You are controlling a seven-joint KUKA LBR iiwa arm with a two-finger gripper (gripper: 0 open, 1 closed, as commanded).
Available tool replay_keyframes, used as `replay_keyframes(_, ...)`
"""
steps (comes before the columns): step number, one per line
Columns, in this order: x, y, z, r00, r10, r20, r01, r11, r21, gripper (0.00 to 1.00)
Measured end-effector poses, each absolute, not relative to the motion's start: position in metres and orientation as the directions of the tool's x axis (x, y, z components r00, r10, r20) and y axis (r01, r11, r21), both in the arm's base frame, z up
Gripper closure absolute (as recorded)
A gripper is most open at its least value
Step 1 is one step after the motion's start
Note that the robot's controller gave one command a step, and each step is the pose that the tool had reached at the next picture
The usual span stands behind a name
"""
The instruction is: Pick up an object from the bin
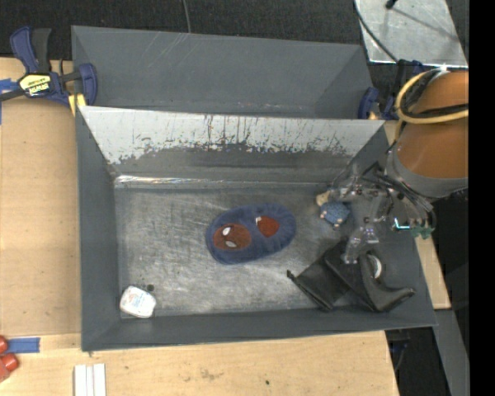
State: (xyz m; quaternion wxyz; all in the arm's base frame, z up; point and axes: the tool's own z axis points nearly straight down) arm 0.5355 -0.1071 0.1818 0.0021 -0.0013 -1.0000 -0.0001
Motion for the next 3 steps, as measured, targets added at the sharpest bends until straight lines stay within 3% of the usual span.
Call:
replay_keyframes(1,0.556,0.033,0.077,-0.979,-0.203,-0.027,-0.203,0.979,-0.008,0.0)
replay_keyframes(2,0.561,0.033,0.082,-0.978,-0.202,-0.046,-0.202,0.979,-0.009,1.0)
replay_keyframes(3,0.567,0.031,0.254,-0.93,-0.367,-0.013,-0.367,0.93,-0.004,1.0)
